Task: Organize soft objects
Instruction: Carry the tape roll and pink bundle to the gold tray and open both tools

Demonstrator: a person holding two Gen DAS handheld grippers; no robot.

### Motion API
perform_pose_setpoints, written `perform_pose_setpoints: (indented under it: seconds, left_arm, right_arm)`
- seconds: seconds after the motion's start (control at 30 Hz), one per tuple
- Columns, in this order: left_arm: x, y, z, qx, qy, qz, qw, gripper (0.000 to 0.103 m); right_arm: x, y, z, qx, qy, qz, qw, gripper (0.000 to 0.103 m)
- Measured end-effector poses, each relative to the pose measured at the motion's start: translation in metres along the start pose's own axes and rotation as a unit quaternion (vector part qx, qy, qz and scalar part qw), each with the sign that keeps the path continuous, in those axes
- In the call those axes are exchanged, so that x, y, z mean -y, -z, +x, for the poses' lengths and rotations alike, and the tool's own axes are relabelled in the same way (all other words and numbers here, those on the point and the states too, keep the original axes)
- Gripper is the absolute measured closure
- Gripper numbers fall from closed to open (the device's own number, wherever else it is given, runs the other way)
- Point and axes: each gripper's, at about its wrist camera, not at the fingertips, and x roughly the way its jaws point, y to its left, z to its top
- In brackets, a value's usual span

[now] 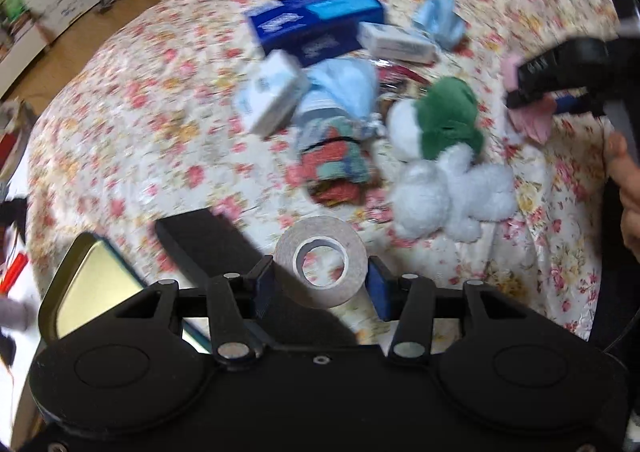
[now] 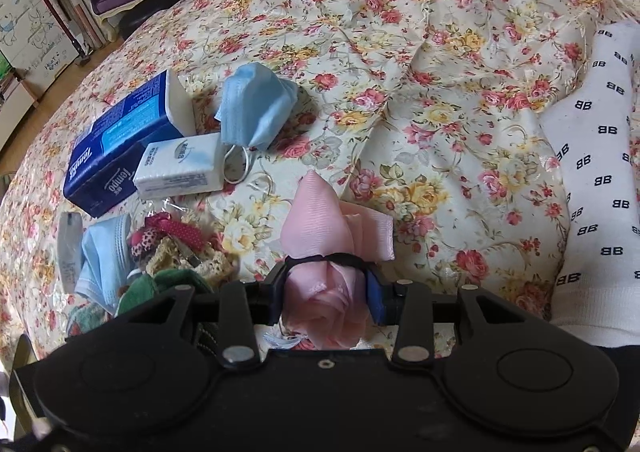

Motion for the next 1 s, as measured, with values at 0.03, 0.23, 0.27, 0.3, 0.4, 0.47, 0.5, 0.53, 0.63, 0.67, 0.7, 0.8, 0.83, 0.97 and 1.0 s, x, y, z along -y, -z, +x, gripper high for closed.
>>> perform_pose_setpoints:
  seconds: [0.03,0.23,0.27,0.3,0.4,0.47,0.5,0.53,0.63,0.67,0.7,0.8,0.83,0.97,1.0]
  left_arm:
    - [-0.008,0.002,-0.003,0.000,-0.002,-0.012,0.9999,0.055]
    - [-0.067,0.022,-0.012,-0.009,-0.030,-0.086,0.9958,0.055]
    - [-0.078,0.026,-0.012,-0.011,-0.038,-0.097,0.9945,0.055]
    - [-0.088,0.030,-0.010,-0.015,-0.045,-0.109,0.9929,0.055]
    - [-0.120,0.043,-0.008,-0.023,-0.067,-0.142,0.9873,0.055]
    - [-0.141,0.051,-0.007,-0.026,-0.082,-0.162,0.9830,0.055]
    - [-0.151,0.056,-0.006,-0.027,-0.088,-0.172,0.9808,0.055]
    - [-0.161,0.060,-0.005,-0.028,-0.094,-0.182,0.9785,0.055]
    - [-0.185,0.071,0.002,-0.035,-0.108,-0.208,0.9716,0.055]
    - [-0.192,0.074,0.004,-0.037,-0.113,-0.215,0.9695,0.055]
    - [-0.198,0.076,0.006,-0.039,-0.118,-0.220,0.9676,0.055]
    - [-0.215,0.083,0.014,-0.045,-0.135,-0.228,0.9631,0.055]
    - [-0.220,0.085,0.017,-0.047,-0.140,-0.230,0.9620,0.055]
    - [-0.240,0.088,0.029,-0.053,-0.138,-0.236,0.9605,0.055]
    - [-0.244,0.089,0.033,-0.055,-0.138,-0.237,0.9602,0.055]
  right_arm:
    - [-0.001,0.001,-0.001,0.001,0.002,-0.002,1.000,0.064]
    - [-0.012,0.013,-0.024,0.027,0.012,-0.021,0.999,0.064]
    - [-0.015,0.016,-0.031,0.033,0.011,-0.025,0.999,0.064]
    - [-0.019,0.020,-0.038,0.039,0.007,-0.028,0.999,0.064]
    - [-0.037,0.034,-0.061,0.053,-0.006,-0.047,0.997,0.064]
    - [-0.055,0.045,-0.077,0.060,-0.014,-0.069,0.996,0.064]
    - [-0.066,0.052,-0.084,0.064,-0.020,-0.081,0.994,0.064]
    - [-0.076,0.058,-0.091,0.066,-0.027,-0.094,0.993,0.064]
    - [-0.110,0.080,-0.110,0.063,-0.055,-0.135,0.987,0.064]
    - [-0.122,0.088,-0.116,0.061,-0.066,-0.148,0.985,0.064]
    - [-0.132,0.095,-0.121,0.058,-0.077,-0.162,0.982,0.064]
    - [-0.164,0.120,-0.135,0.050,-0.106,-0.200,0.973,0.064]
    - [-0.176,0.128,-0.138,0.045,-0.116,-0.212,0.969,0.064]
    - [-0.217,0.158,-0.147,0.017,-0.151,-0.255,0.955,0.064]
    - [-0.228,0.167,-0.149,0.012,-0.158,-0.266,0.951,0.064]
